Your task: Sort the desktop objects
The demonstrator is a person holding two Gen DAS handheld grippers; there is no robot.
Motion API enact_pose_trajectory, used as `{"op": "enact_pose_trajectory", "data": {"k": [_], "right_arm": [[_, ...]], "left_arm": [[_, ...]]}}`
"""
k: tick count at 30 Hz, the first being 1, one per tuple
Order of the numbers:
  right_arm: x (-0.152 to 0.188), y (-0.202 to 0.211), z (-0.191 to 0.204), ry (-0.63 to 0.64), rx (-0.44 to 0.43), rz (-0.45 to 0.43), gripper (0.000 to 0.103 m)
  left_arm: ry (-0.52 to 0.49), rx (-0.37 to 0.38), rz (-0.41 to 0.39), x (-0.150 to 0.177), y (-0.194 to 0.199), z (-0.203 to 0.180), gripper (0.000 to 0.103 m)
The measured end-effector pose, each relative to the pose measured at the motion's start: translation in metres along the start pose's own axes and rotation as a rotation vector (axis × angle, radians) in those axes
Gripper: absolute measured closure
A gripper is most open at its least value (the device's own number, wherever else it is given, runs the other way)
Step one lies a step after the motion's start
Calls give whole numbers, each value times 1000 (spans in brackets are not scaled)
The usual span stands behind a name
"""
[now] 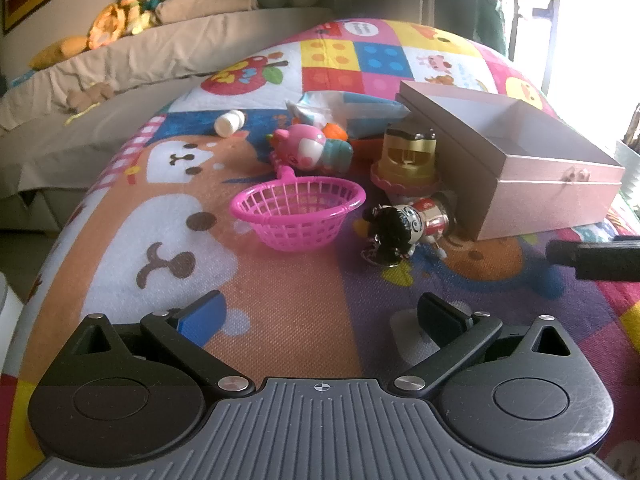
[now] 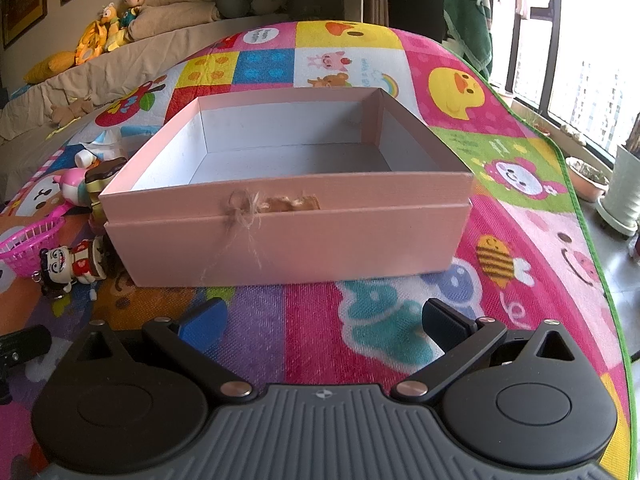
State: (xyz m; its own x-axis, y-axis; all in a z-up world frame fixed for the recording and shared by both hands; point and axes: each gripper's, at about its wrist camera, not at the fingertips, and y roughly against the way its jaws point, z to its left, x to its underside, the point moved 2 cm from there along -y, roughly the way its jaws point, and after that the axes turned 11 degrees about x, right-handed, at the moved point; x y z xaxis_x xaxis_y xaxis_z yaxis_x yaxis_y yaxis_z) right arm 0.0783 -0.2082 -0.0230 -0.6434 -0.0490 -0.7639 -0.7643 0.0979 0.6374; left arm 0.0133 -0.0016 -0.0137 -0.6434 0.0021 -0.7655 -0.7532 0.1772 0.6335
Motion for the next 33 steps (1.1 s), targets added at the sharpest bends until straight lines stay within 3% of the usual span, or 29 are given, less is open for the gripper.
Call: {"op": "enact_pose_trajectory", "data": {"k": [5,18,23,25,29,31,33], "right_arm": [[12,20,2,8,23,57,0],[23,35,3,19,14,68,0],[23,39,4,46,-69,57,0],[21,46,12,93,-127,23,0],[1,72,45,242,-168,-175,2],[-20,80,66,310,-191,-259,21],[-46,80,86,339,-236,-279,28]], "left_arm": [[1,1,0,0,0,1,0],[-19,24,42,-4,0,3,0],[-73,45,19,-6,8,2,0],[-111,23,-21,-11,16,3,0],[-81,-19,-114,-29,36,26,0],[-26,-34,-142,-37,43,44,0],[17,-37,-150,-43,46,61,0]]}}
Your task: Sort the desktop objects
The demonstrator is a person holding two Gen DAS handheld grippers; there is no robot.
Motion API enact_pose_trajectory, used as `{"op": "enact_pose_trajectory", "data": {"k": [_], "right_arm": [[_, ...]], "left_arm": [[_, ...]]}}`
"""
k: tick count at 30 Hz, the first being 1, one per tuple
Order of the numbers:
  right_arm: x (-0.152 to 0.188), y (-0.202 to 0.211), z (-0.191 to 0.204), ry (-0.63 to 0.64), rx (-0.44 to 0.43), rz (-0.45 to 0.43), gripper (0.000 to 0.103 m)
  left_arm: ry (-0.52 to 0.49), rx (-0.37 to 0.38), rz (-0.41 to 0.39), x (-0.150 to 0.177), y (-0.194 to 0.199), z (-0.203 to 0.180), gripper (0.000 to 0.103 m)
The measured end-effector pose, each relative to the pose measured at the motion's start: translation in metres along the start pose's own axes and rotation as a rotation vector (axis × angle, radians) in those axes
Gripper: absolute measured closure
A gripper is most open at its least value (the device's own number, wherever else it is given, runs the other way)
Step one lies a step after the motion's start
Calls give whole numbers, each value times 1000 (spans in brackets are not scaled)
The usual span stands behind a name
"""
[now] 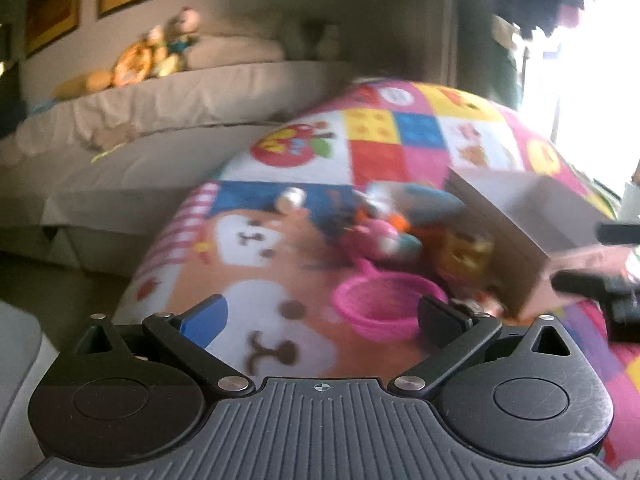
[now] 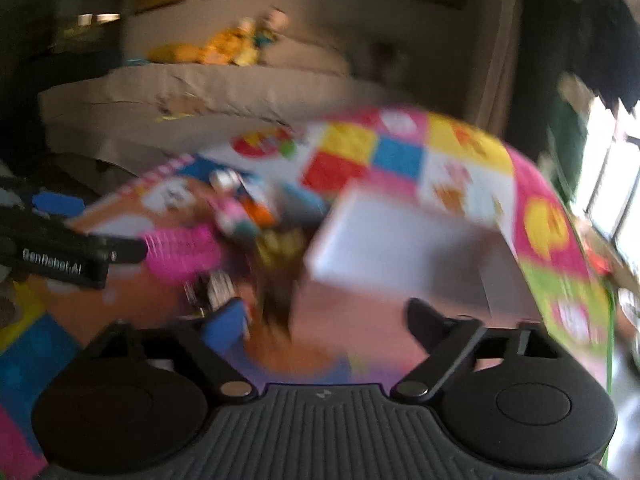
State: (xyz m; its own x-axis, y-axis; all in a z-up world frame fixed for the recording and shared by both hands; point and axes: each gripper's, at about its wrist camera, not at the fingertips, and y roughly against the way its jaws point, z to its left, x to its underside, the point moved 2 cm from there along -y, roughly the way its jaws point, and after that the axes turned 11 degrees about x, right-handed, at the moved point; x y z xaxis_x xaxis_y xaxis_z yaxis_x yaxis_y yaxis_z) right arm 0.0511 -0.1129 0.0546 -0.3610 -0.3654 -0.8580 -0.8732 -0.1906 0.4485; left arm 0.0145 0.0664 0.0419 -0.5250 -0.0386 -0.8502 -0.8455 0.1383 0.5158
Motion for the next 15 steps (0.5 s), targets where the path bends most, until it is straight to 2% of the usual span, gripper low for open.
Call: {"op": "enact_pose_trajectory", "data": {"k": [3,7,9,12,15], "right_arm": [[-46,-27,13,41,-66,-16,28],[-95,-91,35,128,-89,46,26],[-116,-129,39,61,-111,132,26],[-142,-176,48,-68,-213,251,28],[-157,-213,79,-72,-253,321,32]], "left_arm": [[26,17,10,-5,-1,15,0],[27,50,8,-6,-4,23,0],[30,66,5,-7,-6,27,0],[42,84,1,-6,-12,31,0],[60,97,3,-4,-18,36,0]]}}
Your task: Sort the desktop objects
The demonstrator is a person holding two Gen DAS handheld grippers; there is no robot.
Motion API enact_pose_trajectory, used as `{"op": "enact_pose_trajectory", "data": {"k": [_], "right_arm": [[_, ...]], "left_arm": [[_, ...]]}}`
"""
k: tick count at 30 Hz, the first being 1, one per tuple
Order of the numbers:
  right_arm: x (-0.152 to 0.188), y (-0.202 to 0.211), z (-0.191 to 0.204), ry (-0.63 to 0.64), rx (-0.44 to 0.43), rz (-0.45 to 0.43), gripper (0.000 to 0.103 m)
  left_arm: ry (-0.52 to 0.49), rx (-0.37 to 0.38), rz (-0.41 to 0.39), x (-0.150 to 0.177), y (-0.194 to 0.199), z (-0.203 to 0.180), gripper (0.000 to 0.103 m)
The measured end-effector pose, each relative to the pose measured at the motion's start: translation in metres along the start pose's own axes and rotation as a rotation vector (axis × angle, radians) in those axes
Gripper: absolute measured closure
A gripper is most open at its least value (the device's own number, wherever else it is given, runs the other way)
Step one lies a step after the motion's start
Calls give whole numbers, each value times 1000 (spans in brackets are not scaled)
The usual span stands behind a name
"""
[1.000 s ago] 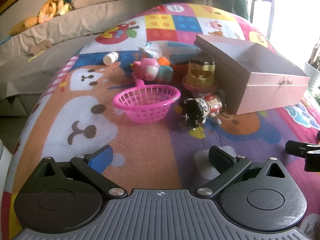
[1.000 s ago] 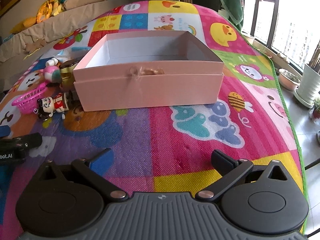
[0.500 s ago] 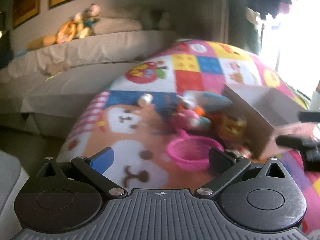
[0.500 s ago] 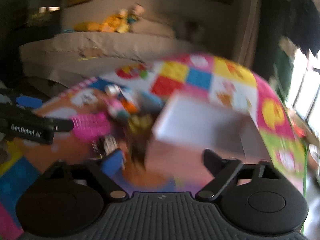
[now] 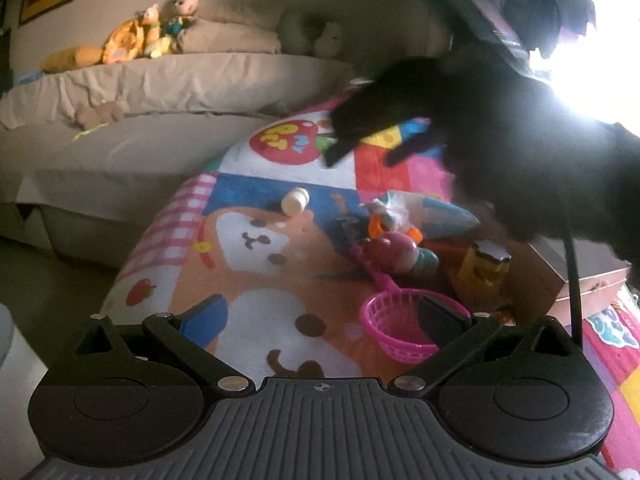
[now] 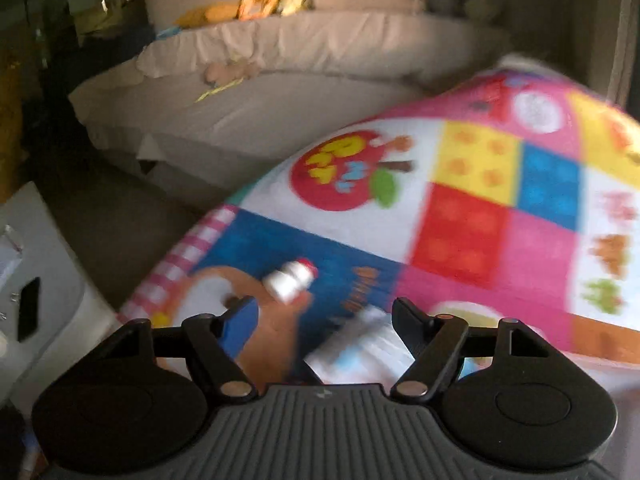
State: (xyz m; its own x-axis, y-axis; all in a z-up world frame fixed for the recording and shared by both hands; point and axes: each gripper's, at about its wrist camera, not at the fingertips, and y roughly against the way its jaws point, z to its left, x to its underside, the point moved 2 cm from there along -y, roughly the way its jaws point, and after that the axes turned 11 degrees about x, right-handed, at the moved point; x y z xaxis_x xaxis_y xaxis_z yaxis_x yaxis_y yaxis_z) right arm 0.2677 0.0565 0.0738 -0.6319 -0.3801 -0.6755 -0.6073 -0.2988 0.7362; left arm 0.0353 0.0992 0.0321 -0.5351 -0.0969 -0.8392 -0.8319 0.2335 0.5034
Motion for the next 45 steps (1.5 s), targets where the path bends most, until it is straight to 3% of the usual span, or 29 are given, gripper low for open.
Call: {"op": "enact_pose_trajectory", "data": {"k": [4,7,8,9,11,14,21,26,29,31,33,39,41,43,44,45], "right_arm": [[-18,-44,19,-62,-25,83,47],[-23,-75,26,-92,10,142,52],[-22,-81,28,-90,21,157,56],[-21,-86,30,-78,19,174,72],[-19,-81,30,-75,9,173,77],[-18,-52,20,-80,-29,138,99],[14,77,-24,-88,-143,-16,99],[76,122,-45,-47,-128,3,97],[129,137,-36,81,-21,-87,87],[165,144,-24,178,41,-146,71],[192,142,-9,249,83,-174,63],[217,119,26,385,161,-265,39],[216,106,31,410,204,-259,41],[215,100,31,419,240,-249,67],[216,102,29,412,227,-243,74],[215,108,26,390,202,-227,89]], "left_arm": [[42,-12,-8,1,-3,14,0],[79,-26,-12,2,-3,26,0],[87,-28,-12,3,-3,28,0],[94,-26,-11,3,-3,31,0],[98,-17,-11,4,-1,31,0],[98,2,-13,5,1,30,0],[53,97,23,8,-1,0,0],[-12,88,42,11,-4,-28,0],[-12,18,46,14,1,-30,0],[21,-3,54,14,6,-24,0],[49,-31,64,14,10,-18,0],[70,-67,57,9,21,-17,0],[58,-65,57,6,22,-21,0],[43,-59,61,5,22,-26,0],[34,-52,64,4,21,-29,0],[24,-44,71,3,18,-32,0]]}}
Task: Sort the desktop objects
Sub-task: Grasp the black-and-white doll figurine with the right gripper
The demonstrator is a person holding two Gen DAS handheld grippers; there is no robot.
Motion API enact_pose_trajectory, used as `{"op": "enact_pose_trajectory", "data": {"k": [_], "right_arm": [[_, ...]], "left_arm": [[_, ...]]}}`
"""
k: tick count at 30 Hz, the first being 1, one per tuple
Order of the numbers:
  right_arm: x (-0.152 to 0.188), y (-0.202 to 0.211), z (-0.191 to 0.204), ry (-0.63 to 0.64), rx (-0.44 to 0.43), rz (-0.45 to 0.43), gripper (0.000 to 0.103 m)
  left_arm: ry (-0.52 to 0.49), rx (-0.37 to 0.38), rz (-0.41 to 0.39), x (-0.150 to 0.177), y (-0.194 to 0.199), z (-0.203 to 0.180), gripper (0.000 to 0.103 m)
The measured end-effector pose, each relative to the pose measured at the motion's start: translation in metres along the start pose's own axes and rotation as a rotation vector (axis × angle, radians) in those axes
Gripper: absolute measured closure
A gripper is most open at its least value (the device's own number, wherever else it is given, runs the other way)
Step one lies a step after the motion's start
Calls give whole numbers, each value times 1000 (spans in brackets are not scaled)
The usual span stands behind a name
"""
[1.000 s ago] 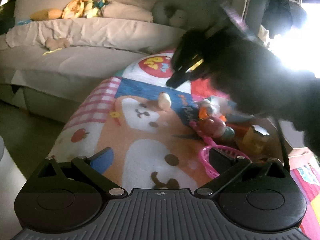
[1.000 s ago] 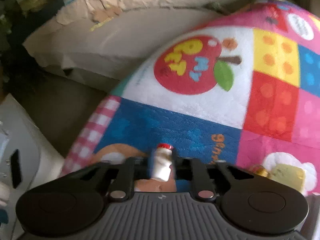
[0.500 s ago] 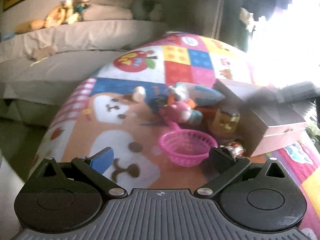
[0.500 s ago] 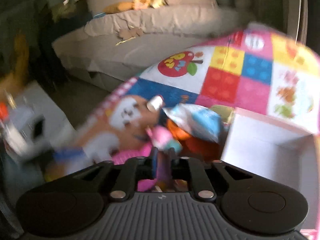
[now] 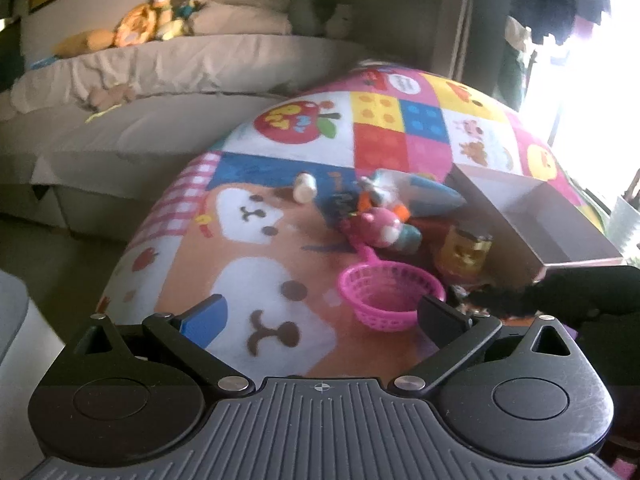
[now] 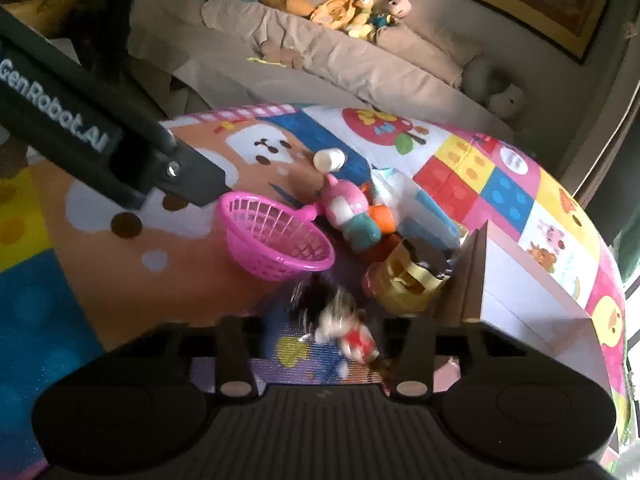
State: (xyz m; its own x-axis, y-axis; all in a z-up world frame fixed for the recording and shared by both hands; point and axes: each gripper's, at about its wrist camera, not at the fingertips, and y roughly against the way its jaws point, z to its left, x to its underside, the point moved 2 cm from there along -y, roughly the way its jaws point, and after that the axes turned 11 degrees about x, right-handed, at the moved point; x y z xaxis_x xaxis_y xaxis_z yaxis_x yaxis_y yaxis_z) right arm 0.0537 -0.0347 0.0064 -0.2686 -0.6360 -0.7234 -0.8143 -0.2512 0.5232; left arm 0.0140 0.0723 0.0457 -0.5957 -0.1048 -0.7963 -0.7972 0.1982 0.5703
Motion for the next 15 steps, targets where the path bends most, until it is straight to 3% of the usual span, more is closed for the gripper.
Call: {"op": "enact_pose_trajectory", "data": {"k": [1,6,11,14,15], "right_arm": [[1,5,-5,-25,-20,11,100],[18,46,-33,-136,-24,21,100],[35,64,-43,-152,20,21,99],[38,62,-43,-151,29,21,90],[38,61,-41,-146,35,13,80]], "left_arm": [[-9,10,7,-1,-3,-4,0],[-65,57,37,-10,-34,-27,0],[-106,-1,97,-13,-79,-35,0],[-101,-20,90,-14,-78,-28,0],[-103,-32,85,-13,-75,-23,0]]}}
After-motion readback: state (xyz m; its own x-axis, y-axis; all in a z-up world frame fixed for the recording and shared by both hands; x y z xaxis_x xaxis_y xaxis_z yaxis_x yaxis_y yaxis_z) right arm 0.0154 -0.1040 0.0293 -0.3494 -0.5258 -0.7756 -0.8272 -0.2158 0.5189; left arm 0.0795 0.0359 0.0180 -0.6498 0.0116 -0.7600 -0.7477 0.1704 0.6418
